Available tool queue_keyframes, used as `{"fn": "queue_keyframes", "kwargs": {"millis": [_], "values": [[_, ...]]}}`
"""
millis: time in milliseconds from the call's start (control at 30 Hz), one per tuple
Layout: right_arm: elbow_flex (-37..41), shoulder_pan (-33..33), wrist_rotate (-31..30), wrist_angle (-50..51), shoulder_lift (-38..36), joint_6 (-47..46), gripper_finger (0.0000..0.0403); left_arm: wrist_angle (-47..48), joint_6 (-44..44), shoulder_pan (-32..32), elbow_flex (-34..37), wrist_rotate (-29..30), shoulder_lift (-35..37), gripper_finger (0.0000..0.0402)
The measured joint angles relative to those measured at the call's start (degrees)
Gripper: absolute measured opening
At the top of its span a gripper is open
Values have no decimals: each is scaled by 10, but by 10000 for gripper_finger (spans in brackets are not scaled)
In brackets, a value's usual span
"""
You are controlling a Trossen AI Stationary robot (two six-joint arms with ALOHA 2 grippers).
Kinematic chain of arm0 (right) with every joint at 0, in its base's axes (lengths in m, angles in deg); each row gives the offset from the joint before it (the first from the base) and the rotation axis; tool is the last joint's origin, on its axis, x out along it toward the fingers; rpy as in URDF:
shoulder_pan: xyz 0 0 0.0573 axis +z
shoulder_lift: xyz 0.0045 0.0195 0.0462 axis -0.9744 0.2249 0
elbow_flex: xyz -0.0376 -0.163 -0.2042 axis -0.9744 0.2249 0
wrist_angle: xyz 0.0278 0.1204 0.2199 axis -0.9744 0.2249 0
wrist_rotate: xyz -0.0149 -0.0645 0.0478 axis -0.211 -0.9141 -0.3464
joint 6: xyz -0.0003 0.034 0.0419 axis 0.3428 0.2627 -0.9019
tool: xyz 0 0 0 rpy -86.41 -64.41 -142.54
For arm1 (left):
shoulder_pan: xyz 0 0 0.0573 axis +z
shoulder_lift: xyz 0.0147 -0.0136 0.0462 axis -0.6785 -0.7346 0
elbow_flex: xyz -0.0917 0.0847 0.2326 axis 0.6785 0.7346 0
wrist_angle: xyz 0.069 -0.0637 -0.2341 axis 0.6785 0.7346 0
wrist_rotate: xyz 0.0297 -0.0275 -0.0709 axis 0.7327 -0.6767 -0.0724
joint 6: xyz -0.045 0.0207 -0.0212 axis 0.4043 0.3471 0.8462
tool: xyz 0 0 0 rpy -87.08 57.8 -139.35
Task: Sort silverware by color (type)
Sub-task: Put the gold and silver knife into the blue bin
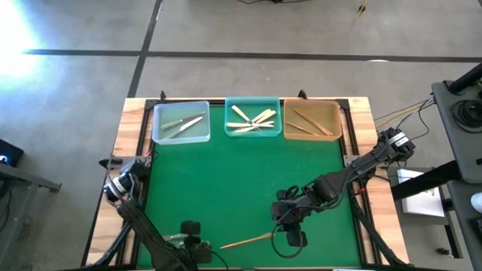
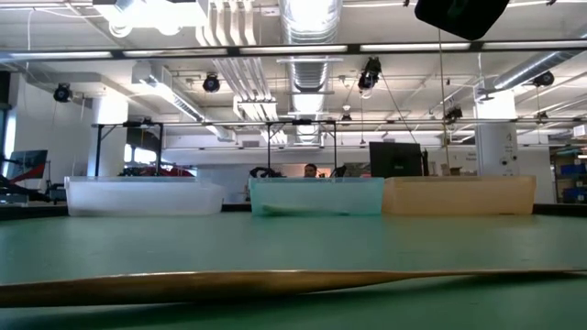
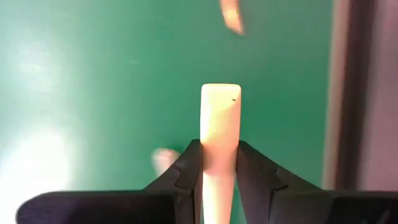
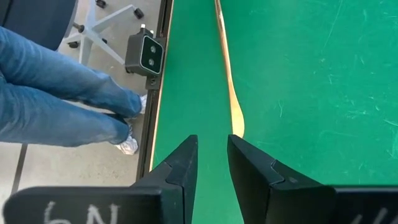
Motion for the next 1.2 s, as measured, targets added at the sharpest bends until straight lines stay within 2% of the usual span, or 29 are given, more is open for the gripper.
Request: {"fn": "queue_keyframes", "kwargs": {"millis": [167,300,600,900,1200], "values": [[0,0,1,1,0,-7,73,126,-6,29,-60,75,0,63],[0,0,1,9,0,-14,74,212,-53,46,-96,113,2,57],[0,0,1,32,0,-15,73,212,-181,120,-85,129,7,56],[-1,0,1,44,-2,-52,69,191,-298,258,-103,169,13,56],[-1,13,3,51,-24,-74,68,80,-442,400,-137,182,14,56]]}}
